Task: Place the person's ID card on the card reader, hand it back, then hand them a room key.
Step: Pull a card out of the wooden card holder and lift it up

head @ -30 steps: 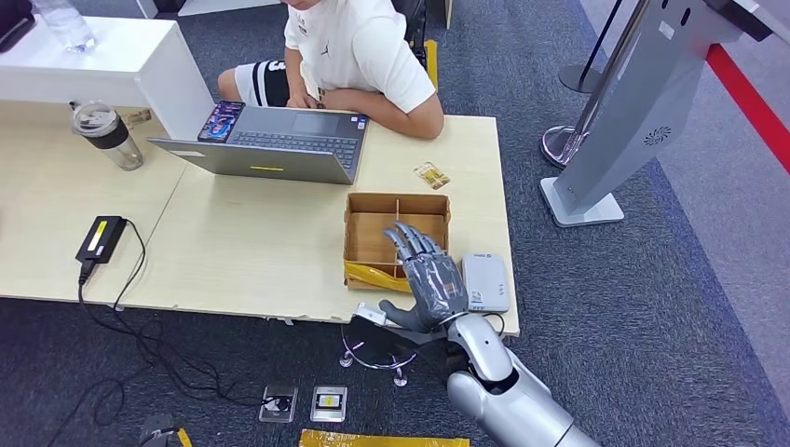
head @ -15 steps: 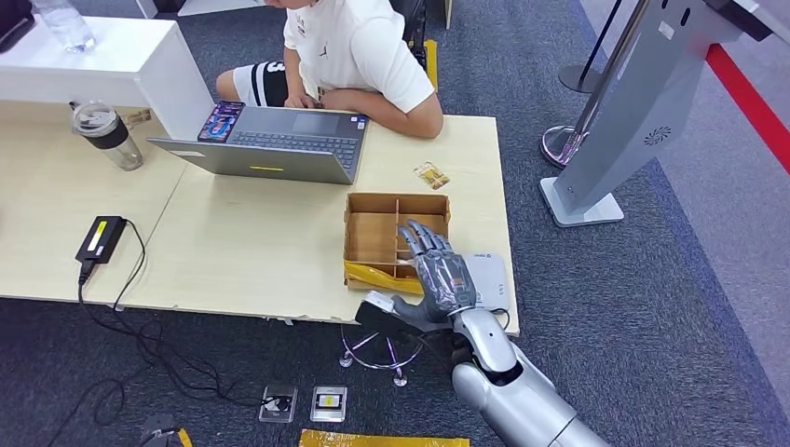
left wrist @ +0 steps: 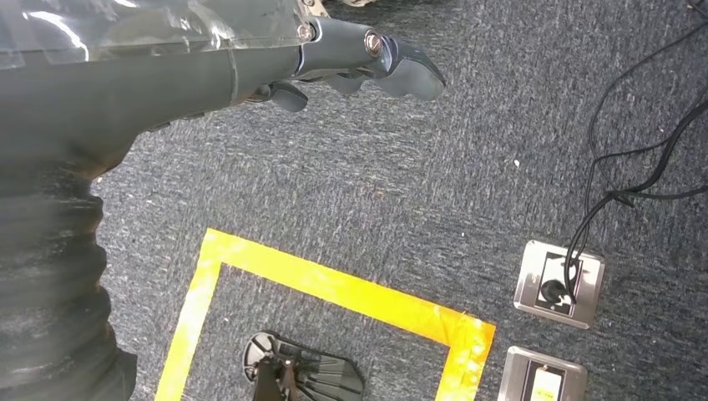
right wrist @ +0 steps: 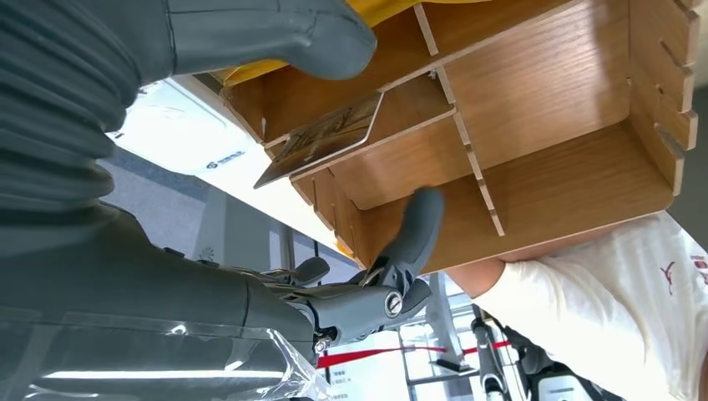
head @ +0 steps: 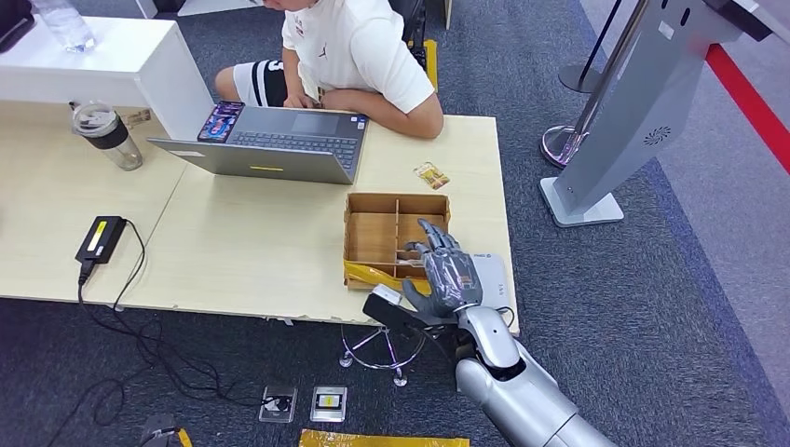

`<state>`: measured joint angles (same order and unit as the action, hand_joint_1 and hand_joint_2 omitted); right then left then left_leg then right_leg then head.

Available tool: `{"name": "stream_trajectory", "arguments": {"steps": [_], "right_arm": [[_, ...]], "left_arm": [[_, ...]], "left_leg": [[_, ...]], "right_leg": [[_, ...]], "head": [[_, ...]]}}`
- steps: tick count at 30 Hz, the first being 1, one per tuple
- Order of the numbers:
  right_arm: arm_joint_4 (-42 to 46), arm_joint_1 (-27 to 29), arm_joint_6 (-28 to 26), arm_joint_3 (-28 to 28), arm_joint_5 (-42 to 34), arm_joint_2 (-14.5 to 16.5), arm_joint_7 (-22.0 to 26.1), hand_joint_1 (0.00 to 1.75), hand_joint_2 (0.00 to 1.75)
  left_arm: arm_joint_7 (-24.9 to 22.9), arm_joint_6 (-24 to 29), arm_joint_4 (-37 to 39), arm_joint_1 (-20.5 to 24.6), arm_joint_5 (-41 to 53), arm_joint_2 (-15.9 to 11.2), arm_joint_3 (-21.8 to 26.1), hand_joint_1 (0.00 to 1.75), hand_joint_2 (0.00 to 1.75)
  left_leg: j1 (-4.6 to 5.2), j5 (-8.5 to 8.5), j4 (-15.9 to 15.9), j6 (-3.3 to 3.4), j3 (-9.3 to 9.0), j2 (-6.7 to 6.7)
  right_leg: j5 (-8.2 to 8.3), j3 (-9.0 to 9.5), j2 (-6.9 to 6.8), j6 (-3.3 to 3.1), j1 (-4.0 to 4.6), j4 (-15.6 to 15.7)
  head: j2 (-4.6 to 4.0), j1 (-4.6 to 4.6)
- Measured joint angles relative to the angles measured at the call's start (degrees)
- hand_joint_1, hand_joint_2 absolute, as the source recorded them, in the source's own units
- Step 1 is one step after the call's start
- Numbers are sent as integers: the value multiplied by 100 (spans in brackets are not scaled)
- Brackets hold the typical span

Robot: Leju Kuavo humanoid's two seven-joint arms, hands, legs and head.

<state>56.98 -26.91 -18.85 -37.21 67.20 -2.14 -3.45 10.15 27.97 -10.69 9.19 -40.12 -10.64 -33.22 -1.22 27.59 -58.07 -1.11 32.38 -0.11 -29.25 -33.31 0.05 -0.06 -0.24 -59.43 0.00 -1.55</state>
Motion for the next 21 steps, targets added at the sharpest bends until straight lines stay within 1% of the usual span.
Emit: {"name": "stream_trajectory", "arguments": {"steps": [1,3,6,10,16,17,21], "right_arm": [[-8,0,-2,4,-2,-1,-3,87,175],[-19,-2,-15,22,-4,-1,-10,91,175],[-47,-8,-33,44,-3,-2,-17,89,175],[-87,-10,-37,49,-3,-2,-18,99,175],[-95,-10,-37,50,-4,-2,-18,100,175],[-101,-11,-38,51,-3,-2,-18,99,175],[-200,-73,-133,59,9,-1,-34,78,175]], "left_arm": [[1,-3,0,0,3,-1,0,0,175],[1,-10,0,0,10,-2,-1,0,175],[1,-13,0,0,16,-2,-2,0,175],[1,-13,0,0,19,-2,-2,0,175],[1,-13,0,0,17,-2,-2,0,175],[0,-13,0,0,17,-2,-2,0,175],[0,-11,0,0,24,-1,-2,0,175]], "left_leg": [[0,0,0,0,0,0],[0,0,0,0,0,0],[0,0,0,0,0,0],[0,0,0,0,0,0],[0,0,0,0,0,0],[0,0,0,0,0,0],[0,0,0,0,0,0]], "right_leg": [[0,0,0,0,0,0],[0,0,0,0,0,0],[0,0,0,0,0,0],[0,0,0,0,0,0],[0,0,0,0,0,0],[0,0,0,0,0,0],[0,0,0,0,0,0]], "head": [[0,0],[0,0],[0,0],[0,0],[0,0],[0,0],[0,0]]}}
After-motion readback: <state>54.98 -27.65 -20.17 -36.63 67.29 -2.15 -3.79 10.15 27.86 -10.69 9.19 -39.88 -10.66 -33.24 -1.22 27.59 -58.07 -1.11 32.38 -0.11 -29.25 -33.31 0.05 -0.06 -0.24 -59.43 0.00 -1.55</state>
